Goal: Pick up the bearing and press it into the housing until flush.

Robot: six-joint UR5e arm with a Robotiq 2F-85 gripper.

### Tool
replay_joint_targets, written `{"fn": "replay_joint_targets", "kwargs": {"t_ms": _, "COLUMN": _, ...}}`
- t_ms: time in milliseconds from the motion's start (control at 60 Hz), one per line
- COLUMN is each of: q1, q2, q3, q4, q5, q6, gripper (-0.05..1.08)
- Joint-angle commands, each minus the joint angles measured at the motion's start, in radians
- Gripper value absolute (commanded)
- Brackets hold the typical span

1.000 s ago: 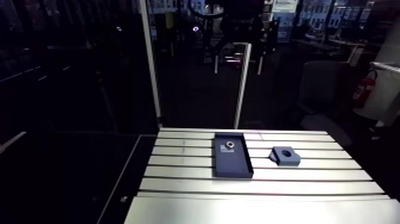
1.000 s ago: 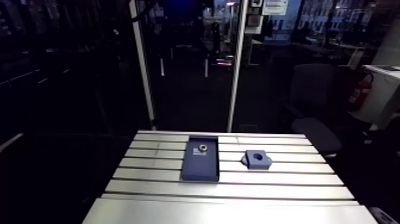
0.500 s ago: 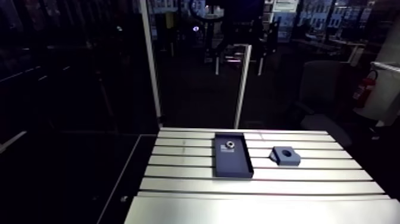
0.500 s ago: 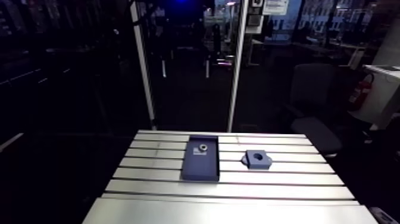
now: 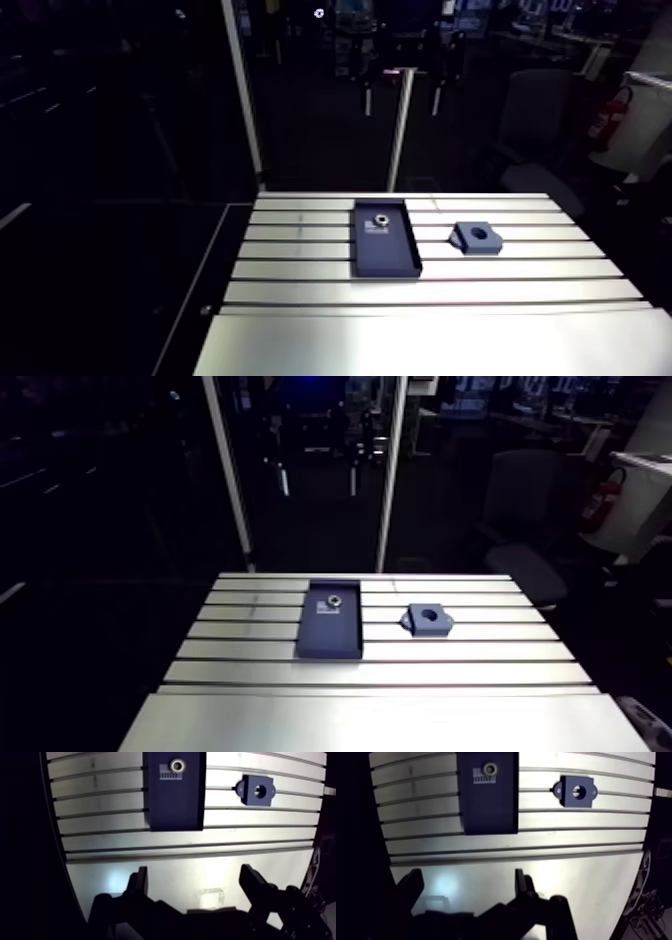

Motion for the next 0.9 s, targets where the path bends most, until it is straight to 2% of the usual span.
{"fn": "replay_joint_targets", "kwargs": {"t_ms": 17, "q1": -0.039, "q2": 0.072, "q3": 0.013, "q4": -0.077, "q5": -0.005, "q6": -0.002, "gripper": 0.01}}
{"fn": "replay_joint_targets", "kwargs": {"t_ms": 183, "q1": -0.05, "q2": 0.104, "q3": 0.05, "q4": -0.162, "q5": -0.002, "q6": -0.018, "gripper": 0.02}}
{"fn": "replay_joint_targets", "kwargs": {"t_ms": 300, "q1": -0.053, "q2": 0.148, "q3": 0.084, "q4": -0.275, "q5": 0.008, "q6": -0.046, "gripper": 0.04}}
{"fn": "replay_joint_targets", "kwargs": {"t_ms": 550, "q1": -0.049, "q2": 0.21, "q3": 0.09, "q4": -0.357, "q5": 0.009, "q6": -0.078, "gripper": 0.08}}
{"fn": "replay_joint_targets", "kwargs": {"t_ms": 683, "q1": -0.053, "q2": 0.233, "q3": 0.092, "q4": -0.397, "q5": 0.016, "q6": -0.086, "gripper": 0.27}}
{"fn": "replay_joint_targets", "kwargs": {"t_ms": 900, "q1": -0.046, "q2": 0.262, "q3": 0.095, "q4": -0.405, "q5": 0.015, "q6": -0.081, "gripper": 0.29}}
